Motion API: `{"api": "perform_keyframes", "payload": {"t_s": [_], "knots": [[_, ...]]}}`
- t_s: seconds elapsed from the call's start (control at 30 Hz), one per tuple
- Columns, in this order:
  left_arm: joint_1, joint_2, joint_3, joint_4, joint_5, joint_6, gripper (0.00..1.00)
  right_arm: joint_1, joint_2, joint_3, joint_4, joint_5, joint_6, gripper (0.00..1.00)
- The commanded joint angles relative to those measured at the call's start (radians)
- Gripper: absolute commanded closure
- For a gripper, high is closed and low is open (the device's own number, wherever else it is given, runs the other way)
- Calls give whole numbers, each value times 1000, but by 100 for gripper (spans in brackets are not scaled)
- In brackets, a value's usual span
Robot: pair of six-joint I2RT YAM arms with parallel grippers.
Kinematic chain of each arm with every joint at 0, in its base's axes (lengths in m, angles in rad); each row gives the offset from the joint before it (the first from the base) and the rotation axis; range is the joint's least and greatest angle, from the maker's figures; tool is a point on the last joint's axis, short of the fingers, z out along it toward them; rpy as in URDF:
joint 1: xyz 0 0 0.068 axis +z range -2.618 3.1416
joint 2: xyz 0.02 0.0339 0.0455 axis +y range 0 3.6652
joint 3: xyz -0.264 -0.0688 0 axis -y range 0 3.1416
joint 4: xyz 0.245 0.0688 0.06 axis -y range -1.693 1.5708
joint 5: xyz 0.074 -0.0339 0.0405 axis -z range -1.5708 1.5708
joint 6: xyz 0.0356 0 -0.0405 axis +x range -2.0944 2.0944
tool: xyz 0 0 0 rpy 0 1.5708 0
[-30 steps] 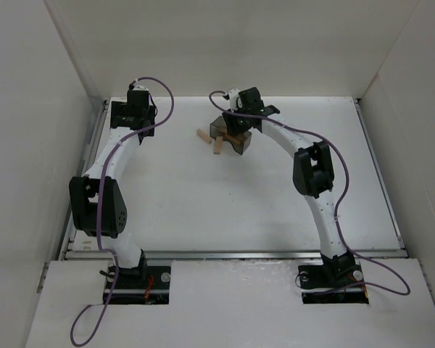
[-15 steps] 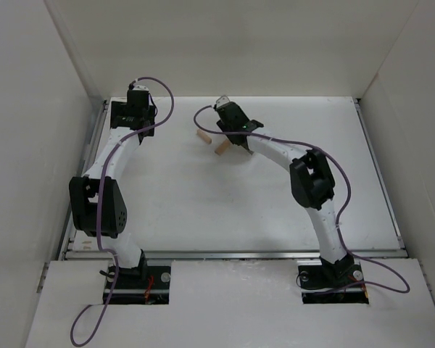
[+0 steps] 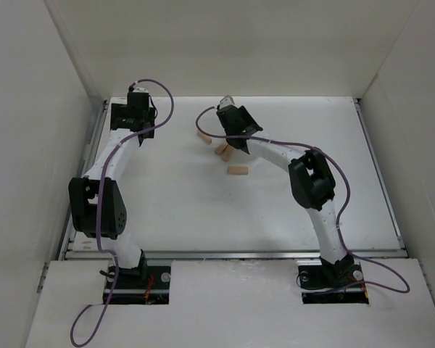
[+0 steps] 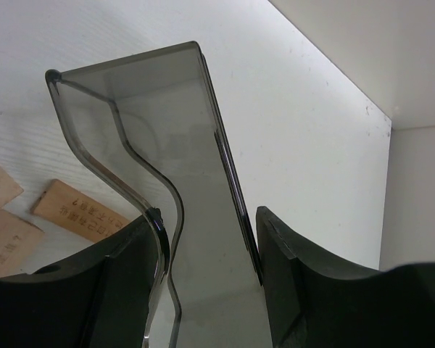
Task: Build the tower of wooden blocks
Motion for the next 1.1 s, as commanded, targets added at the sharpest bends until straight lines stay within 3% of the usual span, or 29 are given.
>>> {"api": "perform_keyframes", "payload": {"t_s": [0.0,0.07,0.2,0.23,0.3,0.33,0.53,0.57,0.63,0.67,0.7,0.87,1.07], "knots": [[0,-65,-11,13,-14,-24,17,-23,-90,-7,55,-8,26,100],[0,-65,-11,13,-14,-24,17,-71,-101,7,-13,-90,87,100],[0,-65,-21,13,-5,-35,17,-202,-129,22,-111,-545,219,100],[0,-65,-21,13,-5,-35,17,-257,-129,22,-132,-783,229,97],[0,-65,-21,13,5,-35,17,-304,-89,52,-189,-986,261,97],[0,-65,-21,4,5,-44,17,-324,-75,67,-200,-1144,275,94],[0,-74,-30,3,14,-53,17,-496,58,78,-169,-1530,443,78],[0,-74,-30,3,14,-53,17,-512,73,78,-157,-1626,489,69],[0,-74,-30,3,14,-53,17,-539,101,78,-145,-1670,519,51],[0,-74,-30,3,23,-53,17,-552,110,78,-145,-1682,519,38],[0,-74,-30,3,23,-53,17,-552,110,78,-145,-1682,519,0],[0,-74,-30,-6,32,-53,17,-571,83,56,-155,-1600,510,0],[0,-74,-30,-15,32,-53,17,-589,12,47,-165,-1278,539,0]]}}
